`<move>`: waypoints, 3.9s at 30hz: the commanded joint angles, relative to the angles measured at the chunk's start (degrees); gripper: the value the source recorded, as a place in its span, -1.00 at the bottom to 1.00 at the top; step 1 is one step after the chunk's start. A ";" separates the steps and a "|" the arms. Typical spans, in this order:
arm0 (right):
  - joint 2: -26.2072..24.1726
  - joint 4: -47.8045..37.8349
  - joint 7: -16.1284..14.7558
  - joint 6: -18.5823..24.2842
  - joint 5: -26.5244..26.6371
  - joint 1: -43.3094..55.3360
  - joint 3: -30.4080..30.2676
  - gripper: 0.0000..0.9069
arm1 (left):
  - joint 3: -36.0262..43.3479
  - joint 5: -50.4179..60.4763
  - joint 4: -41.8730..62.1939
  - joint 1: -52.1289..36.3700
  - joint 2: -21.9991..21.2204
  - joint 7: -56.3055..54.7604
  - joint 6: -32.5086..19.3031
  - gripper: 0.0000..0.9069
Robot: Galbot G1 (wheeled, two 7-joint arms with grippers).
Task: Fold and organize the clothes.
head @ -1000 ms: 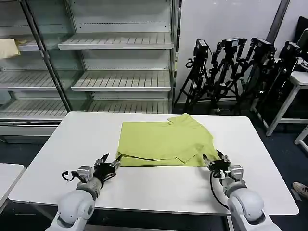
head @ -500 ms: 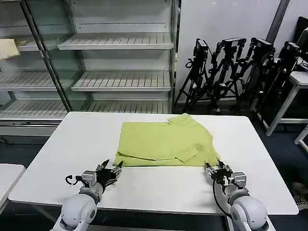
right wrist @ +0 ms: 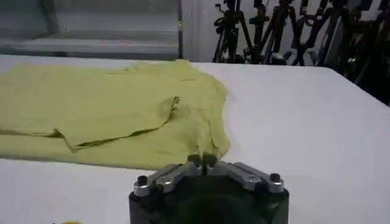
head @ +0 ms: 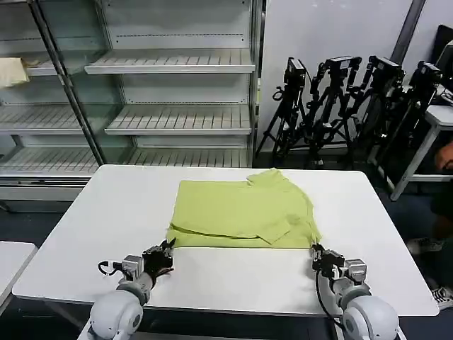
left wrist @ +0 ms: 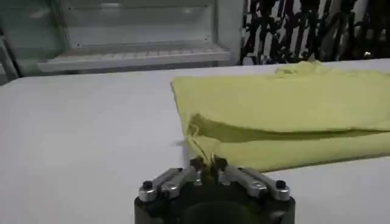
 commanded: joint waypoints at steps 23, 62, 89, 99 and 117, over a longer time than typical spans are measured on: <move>1.61 26.22 -0.77 2.01 -1.92 -20.90 10.74 1.00 | -11.89 -0.13 -27.70 19.64 1.97 -3.48 -0.54 1.00; 9.47 -44.47 8.26 -3.17 0.23 47.49 -20.42 1.00 | 10.23 -5.70 34.51 -36.13 1.27 10.13 0.28 1.00; 8.84 -45.73 3.33 -2.96 10.61 48.14 -18.89 -1.00 | 9.78 -3.03 32.97 -34.15 -1.16 10.41 0.23 -0.96; 7.49 -41.83 1.89 0.45 8.44 46.51 -18.93 -1.00 | 8.03 -3.38 29.92 -33.23 -0.98 10.38 0.06 -0.98; -3.91 -5.07 4.09 -1.11 13.51 21.41 -13.33 -1.00 | 0.19 -5.84 6.04 -12.48 2.55 7.43 -0.46 -0.98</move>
